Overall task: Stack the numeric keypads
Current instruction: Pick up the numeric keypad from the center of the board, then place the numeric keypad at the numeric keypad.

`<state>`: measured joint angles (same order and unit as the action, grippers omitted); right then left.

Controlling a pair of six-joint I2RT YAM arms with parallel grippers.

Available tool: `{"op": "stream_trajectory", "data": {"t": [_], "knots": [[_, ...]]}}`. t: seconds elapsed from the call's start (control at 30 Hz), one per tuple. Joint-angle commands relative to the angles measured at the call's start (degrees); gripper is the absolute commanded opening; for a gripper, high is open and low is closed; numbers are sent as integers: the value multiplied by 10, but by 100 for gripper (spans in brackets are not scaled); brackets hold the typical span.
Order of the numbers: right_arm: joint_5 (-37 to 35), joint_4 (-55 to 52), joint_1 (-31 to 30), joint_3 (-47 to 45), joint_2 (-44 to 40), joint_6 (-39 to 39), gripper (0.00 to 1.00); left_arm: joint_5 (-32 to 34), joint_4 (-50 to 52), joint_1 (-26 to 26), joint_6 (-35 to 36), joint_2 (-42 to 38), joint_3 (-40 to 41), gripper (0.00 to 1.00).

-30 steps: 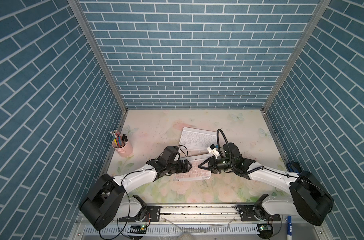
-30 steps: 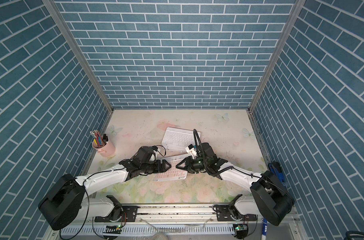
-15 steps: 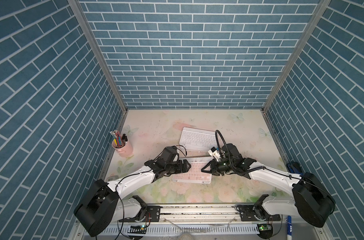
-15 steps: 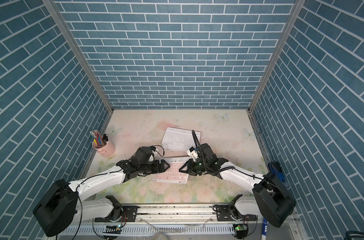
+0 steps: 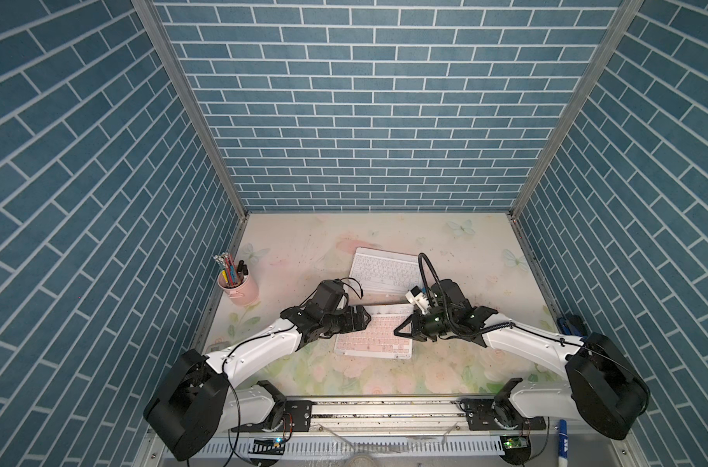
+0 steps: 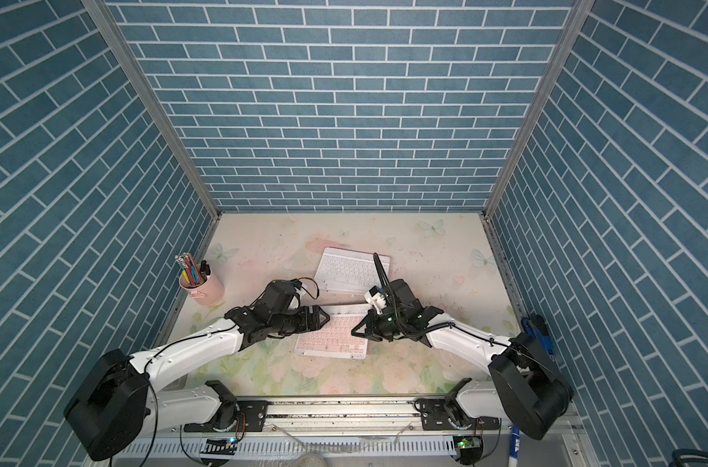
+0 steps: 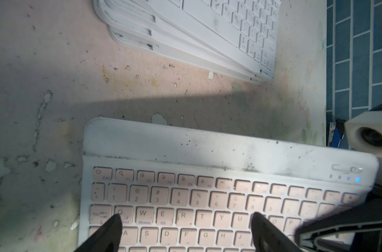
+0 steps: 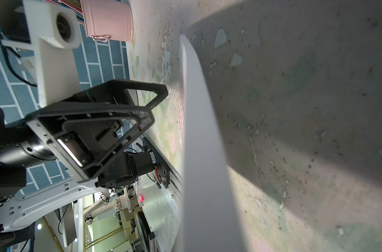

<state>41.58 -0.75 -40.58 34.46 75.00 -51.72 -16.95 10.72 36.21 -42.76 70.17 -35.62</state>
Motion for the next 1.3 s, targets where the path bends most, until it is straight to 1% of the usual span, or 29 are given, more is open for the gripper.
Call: {"op": "stream_trajectory", "data": {"t": [0.0, 0.1, 0.23, 0.4, 0.47, 0.73, 0.9, 0.97, 1.1, 1.27], "knots": [[-4, -1, 13, 21, 3, 30, 0, 7, 43, -17, 20, -5, -29, 93], [17, 2, 34, 32, -9, 33, 0, 7, 78, -40, 29, -17, -42, 93], [62, -1, 73, 58, -28, 39, 0, 7, 129, -71, 47, -32, -80, 93], [95, -52, 115, 101, -35, 86, 0, 2, 161, -99, 58, -52, -103, 93], [114, -52, 131, 117, -23, 99, 0, -1, 162, -104, 61, -61, -106, 94], [201, -9, 197, 201, 62, 110, 0, -6, 169, -109, 66, -61, -113, 94], [222, -23, 225, 249, 113, 136, 0, -5, 168, -111, 68, -61, -112, 94], [232, -19, 234, 260, 129, 143, 0, -5, 166, -111, 68, -61, -111, 94], [238, -48, 253, 289, 165, 172, 0, -7, 165, -114, 70, -57, -112, 94], [259, -60, 269, 315, 206, 187, 0, -10, 170, -120, 74, -50, -115, 94]]}}
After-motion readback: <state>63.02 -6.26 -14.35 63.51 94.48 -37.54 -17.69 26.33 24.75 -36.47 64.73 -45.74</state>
